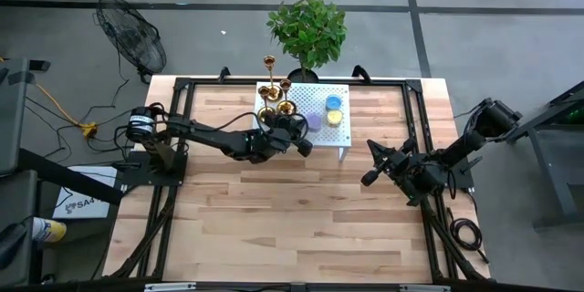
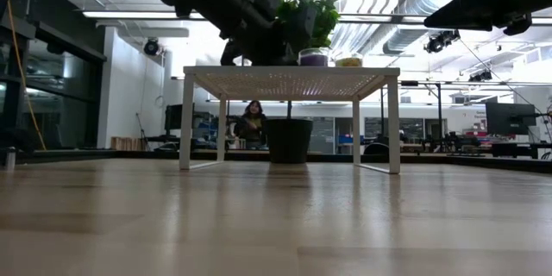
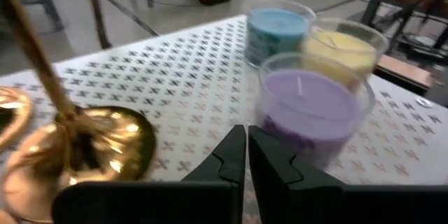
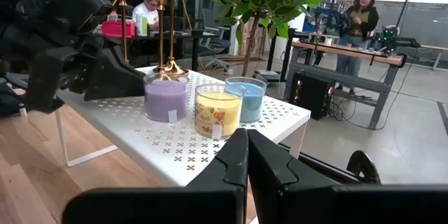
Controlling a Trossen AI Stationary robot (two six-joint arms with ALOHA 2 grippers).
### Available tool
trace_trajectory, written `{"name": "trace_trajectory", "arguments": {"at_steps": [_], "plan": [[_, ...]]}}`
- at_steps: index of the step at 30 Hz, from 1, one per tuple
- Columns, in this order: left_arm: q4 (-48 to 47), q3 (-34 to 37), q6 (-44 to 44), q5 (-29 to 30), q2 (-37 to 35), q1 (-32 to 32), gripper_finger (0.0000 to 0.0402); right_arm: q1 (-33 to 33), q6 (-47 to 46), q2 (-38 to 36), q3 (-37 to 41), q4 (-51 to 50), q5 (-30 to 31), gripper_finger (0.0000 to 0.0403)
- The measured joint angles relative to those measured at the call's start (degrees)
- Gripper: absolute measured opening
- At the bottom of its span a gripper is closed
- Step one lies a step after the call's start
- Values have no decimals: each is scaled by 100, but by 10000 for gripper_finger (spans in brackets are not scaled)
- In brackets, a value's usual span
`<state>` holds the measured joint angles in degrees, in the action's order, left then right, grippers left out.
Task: Pick & Place candle stick holders
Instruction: Put the violet scented candle on the shelf
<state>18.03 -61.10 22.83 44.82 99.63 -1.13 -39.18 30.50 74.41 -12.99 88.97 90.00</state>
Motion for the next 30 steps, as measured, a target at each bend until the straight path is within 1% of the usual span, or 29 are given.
{"name": "trace_trajectory", "arguments": {"at_steps": [8, 12, 17, 21, 27, 30], "plan": [[-23, 0, 0, -521, -2, -2, 17, 0, 0, 2, -1, 0, 0, 0], [-108, 0, 0, -675, -2, -2, 17, 0, 7, 2, -1, -1, 0, 0], [-478, -2, -26, -736, -67, -2, 17, 0, 39, 2, 0, -1, 0, 0], [-618, -1, -225, -1157, -179, -29, 17, 0, 44, 2, -2, -2, 0, 0], [-479, 4, -569, -1924, -280, -215, 17, 0, 44, 2, -2, -2, 0, 0], [-266, 5, -737, -2033, -260, -229, 17, 0, 44, 2, -2, -2, 0, 0]]}}
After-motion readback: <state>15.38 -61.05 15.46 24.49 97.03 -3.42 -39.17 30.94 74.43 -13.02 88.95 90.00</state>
